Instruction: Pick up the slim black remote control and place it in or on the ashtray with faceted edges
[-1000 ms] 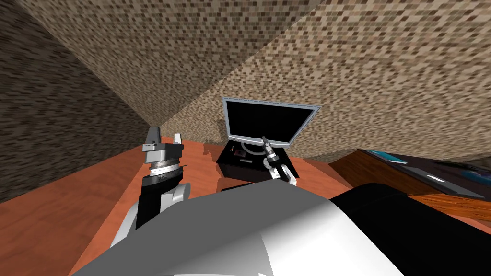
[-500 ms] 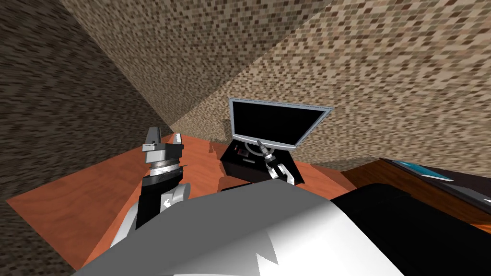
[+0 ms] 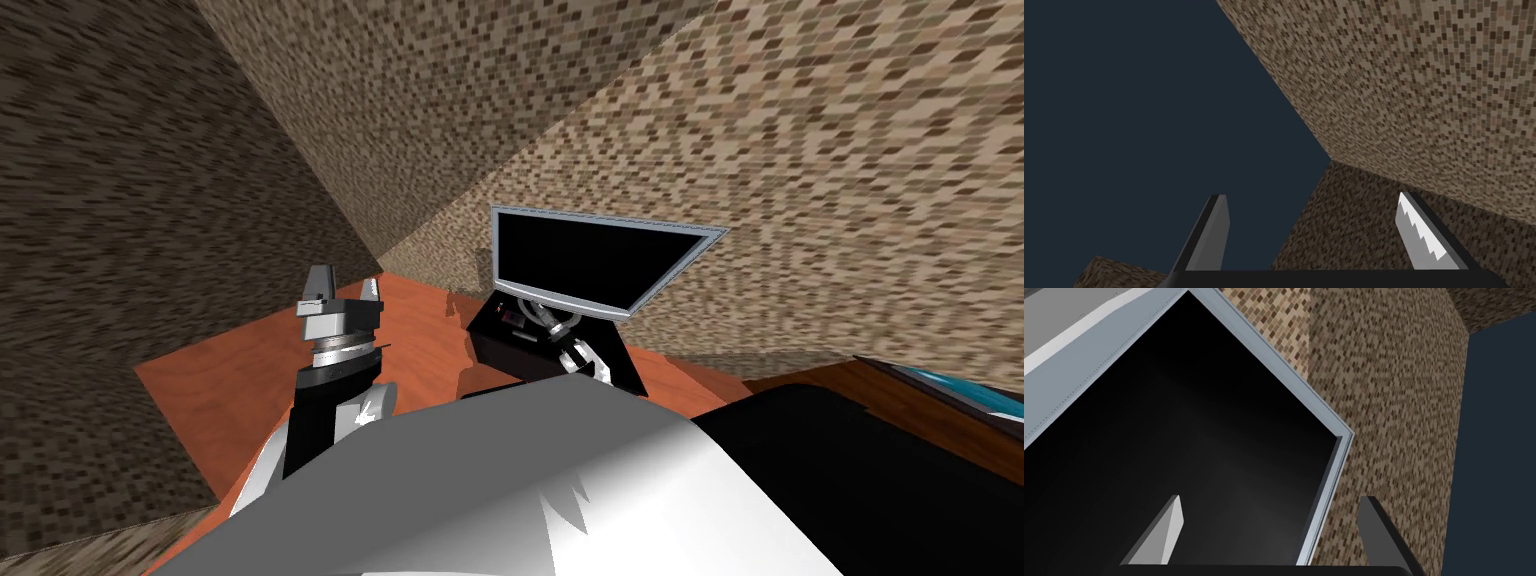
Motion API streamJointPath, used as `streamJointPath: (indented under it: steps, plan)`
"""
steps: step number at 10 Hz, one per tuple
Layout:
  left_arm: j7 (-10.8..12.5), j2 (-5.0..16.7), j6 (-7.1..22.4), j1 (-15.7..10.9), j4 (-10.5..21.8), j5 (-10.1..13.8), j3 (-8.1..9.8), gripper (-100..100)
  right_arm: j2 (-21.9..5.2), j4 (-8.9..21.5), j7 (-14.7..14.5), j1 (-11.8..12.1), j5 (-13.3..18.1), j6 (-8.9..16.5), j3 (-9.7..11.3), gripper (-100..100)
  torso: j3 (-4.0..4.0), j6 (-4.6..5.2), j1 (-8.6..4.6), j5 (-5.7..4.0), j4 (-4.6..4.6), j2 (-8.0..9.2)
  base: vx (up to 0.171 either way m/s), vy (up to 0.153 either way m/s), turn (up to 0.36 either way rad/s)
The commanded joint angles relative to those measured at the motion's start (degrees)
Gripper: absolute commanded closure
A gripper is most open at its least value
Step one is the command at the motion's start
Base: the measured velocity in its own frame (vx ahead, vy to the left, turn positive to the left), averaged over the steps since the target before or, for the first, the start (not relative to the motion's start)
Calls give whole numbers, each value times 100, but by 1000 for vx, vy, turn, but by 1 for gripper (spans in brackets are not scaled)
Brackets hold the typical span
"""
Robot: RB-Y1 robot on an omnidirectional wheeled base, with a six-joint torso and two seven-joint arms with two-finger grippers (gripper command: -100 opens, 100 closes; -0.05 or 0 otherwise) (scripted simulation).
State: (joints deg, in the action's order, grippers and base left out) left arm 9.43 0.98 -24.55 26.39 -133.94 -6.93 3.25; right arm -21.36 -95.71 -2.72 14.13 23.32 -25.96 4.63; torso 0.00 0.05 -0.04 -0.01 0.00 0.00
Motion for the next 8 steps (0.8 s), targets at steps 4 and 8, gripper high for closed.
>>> streamJointPath:
  steps: [4,8]
  plan:
    - [0,0,0,-1,0,0,0,0,-284,710,-84,-239,543,174,251,-100,-1,-4,4,1,0,-2,-14,5,183]
    - [0,0,0,1,0,0,0,0,-543,1273,-165,-452,1029,287,514,-100,-2,3,1,1,-1,-3,-6,9,147]
